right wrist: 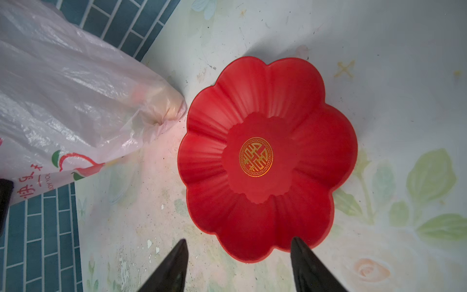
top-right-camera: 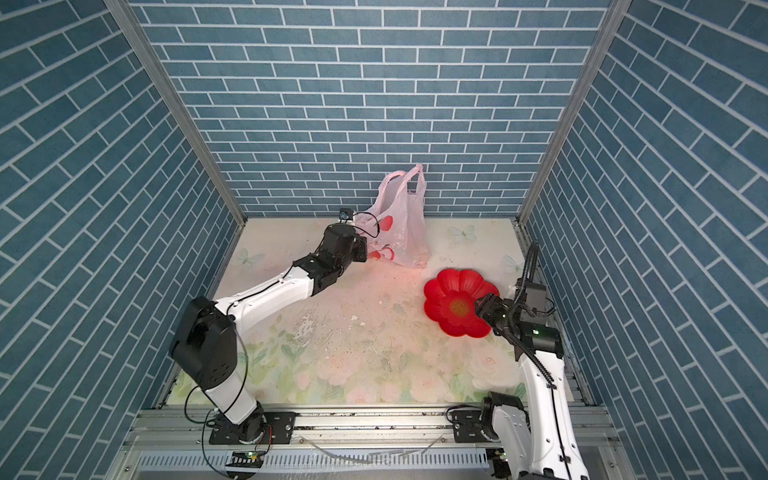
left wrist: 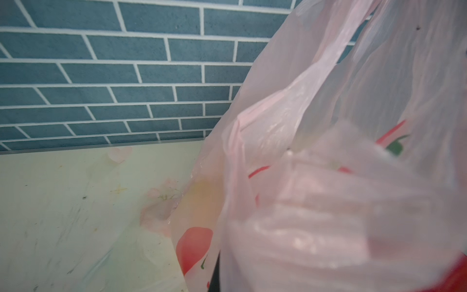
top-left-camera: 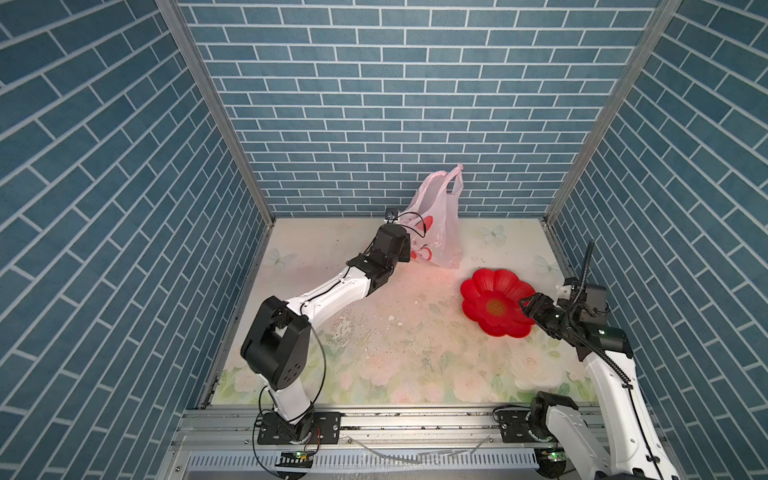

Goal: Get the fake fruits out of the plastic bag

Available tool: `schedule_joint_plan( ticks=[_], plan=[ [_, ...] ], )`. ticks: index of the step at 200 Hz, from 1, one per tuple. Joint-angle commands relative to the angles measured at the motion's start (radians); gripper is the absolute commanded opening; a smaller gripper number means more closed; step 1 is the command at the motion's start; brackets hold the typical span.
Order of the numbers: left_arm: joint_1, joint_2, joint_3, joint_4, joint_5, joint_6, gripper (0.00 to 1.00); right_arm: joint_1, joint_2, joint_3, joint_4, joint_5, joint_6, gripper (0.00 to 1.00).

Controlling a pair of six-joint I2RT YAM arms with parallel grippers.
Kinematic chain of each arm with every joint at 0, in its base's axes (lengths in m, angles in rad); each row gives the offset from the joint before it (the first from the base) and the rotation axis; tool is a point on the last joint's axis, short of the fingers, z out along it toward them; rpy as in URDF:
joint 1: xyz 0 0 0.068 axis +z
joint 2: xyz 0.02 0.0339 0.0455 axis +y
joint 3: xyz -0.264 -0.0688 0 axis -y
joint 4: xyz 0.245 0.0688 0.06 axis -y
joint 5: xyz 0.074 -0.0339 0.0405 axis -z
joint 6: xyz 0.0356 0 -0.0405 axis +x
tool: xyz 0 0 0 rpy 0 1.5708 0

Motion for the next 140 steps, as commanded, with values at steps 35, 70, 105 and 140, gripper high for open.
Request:
schedule_joint_plan(
  ticks=[35,70,105,140],
  plan=[
    [0.026,-0.281,-0.270,-0.132,-0.051,-0.067,0.00,0.096,0.095,0.064,0.030,-0.011,-0.028,0.64],
    [-0.001,-0.511,-0.460,-0.214,-0.060,-0.178,0.00,0.251,0.202,0.147,0.064,0.051,-0.016,0.63],
    [-0.115,-0.705,-0.572,-0.347,-0.132,-0.285,0.00,0.385,0.304,0.214,0.153,0.067,0.023,0.62],
    [-0.336,-0.815,-0.594,-0.491,-0.280,-0.483,0.00,0.495,0.446,0.307,0.193,0.080,0.024,0.61]
  ],
)
